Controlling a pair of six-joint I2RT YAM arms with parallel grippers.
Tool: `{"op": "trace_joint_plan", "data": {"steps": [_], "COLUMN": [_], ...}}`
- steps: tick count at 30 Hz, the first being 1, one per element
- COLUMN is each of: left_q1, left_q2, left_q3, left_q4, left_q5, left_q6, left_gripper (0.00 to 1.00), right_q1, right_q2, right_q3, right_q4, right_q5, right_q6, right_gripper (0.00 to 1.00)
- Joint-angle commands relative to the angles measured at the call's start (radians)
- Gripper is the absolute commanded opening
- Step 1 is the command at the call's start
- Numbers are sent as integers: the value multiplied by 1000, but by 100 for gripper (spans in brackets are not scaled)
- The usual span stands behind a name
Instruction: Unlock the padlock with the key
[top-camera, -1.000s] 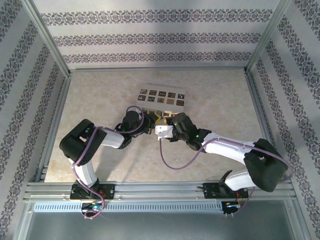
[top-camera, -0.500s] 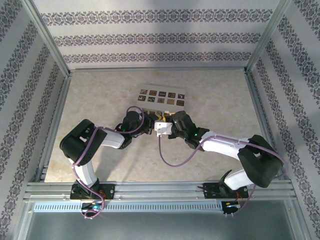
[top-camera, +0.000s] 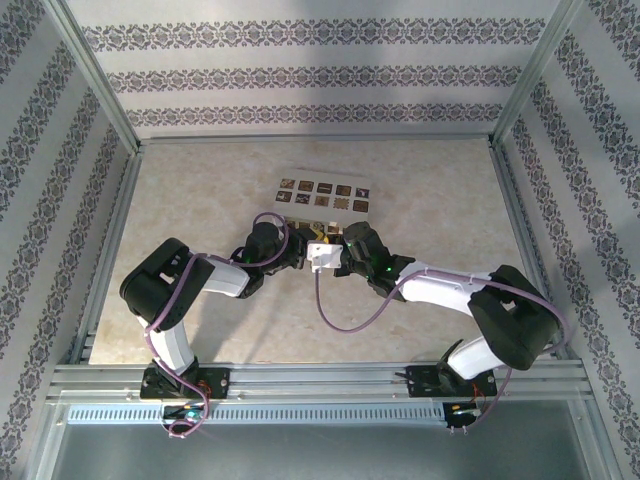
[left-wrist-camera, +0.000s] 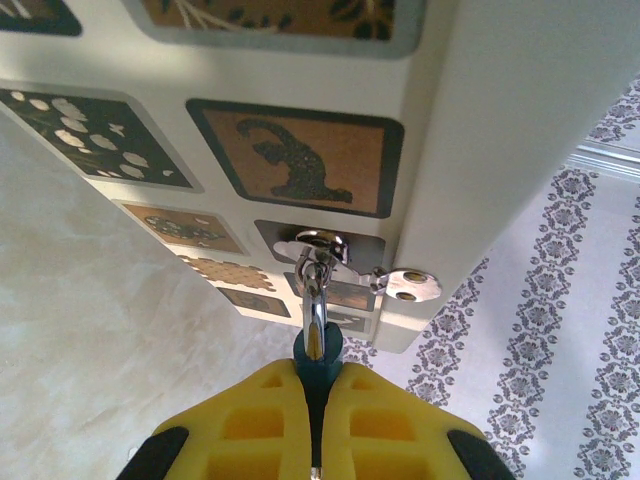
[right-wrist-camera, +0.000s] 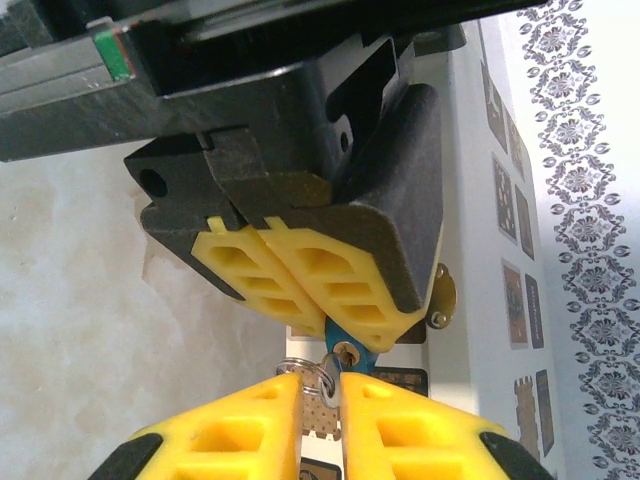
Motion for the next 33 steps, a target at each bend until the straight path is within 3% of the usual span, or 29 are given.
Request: {"op": "trace_joint_plan", "data": {"steps": [1,8,18,33], "left_q1": [-16,-16,-21,-24], "left_q2": [4,5,-4,-2], "left_q3": [21,18,21,7], "left_q4": [123,127,127,136], "left_q5": [-13,-19,-14,-22], "left_q6": [-14,-19,-24,-30], "left_gripper": [0,0,0,0], "right_q1": [-4,-5,-4,26], "right_q2": [15,28,61,75], "right_q3": [15,6,-17,-5], "right_q4": [36,55,156,232], "right_q5": [18,33,110,85], "right_q6": [13,14,0,333], "right_gripper": [16,7,0,0]}}
